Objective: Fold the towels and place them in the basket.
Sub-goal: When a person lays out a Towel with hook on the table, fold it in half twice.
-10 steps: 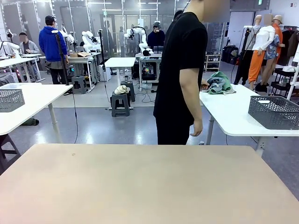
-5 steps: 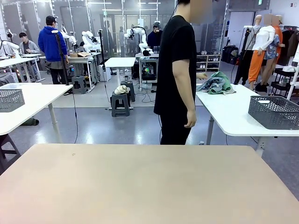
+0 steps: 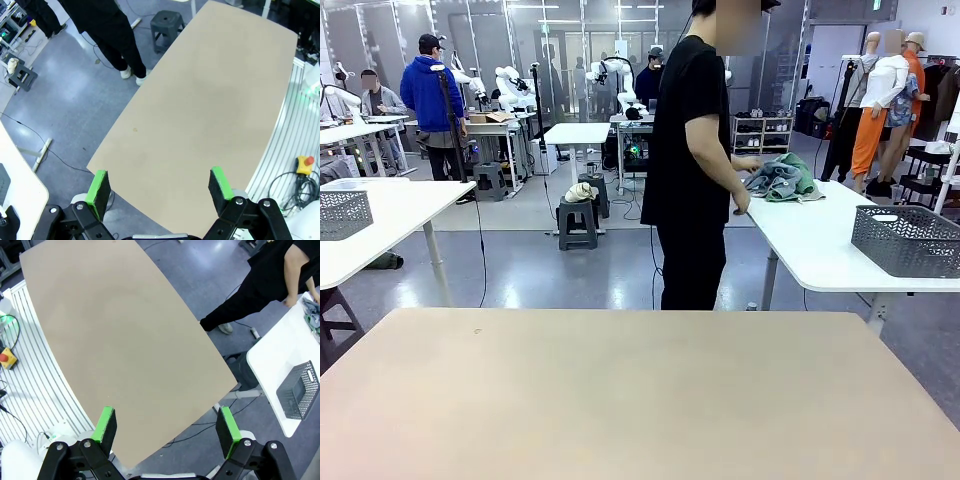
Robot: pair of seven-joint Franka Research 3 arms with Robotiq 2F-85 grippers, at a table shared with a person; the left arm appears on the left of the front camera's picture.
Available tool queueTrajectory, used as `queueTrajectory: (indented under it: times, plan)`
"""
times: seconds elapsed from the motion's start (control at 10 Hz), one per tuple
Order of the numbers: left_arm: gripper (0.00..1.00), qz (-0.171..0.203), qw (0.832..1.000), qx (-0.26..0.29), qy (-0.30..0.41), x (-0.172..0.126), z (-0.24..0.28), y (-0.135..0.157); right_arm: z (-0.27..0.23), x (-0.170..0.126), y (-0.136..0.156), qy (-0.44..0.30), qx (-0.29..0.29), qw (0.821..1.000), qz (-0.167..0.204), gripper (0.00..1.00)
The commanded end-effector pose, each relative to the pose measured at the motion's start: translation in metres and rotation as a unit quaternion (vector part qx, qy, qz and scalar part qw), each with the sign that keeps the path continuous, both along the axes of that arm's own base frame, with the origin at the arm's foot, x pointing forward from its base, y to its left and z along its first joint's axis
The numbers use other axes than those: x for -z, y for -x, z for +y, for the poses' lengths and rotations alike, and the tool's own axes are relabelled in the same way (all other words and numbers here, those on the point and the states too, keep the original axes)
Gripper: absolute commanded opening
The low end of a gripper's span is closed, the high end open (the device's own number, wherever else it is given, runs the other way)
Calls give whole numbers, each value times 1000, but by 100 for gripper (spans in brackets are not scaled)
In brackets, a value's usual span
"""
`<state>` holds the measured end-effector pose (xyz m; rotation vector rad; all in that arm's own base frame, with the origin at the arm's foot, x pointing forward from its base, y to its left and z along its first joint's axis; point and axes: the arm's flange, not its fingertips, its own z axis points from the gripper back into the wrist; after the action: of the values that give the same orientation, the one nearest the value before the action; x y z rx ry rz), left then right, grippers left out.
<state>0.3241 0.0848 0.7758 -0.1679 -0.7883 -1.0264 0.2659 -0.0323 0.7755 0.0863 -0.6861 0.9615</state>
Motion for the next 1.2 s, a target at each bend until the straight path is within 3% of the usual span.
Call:
queueTrajectory:
  times: [0.0,1.1]
  plan:
    - [100,-3,1000,0,2,-1,-1,0,1,0,0,-1,-1,1000,0,100]
    - [100,-3,1000,0,2,-1,-1,0,1,0,0,-1,-1,1000,0,100]
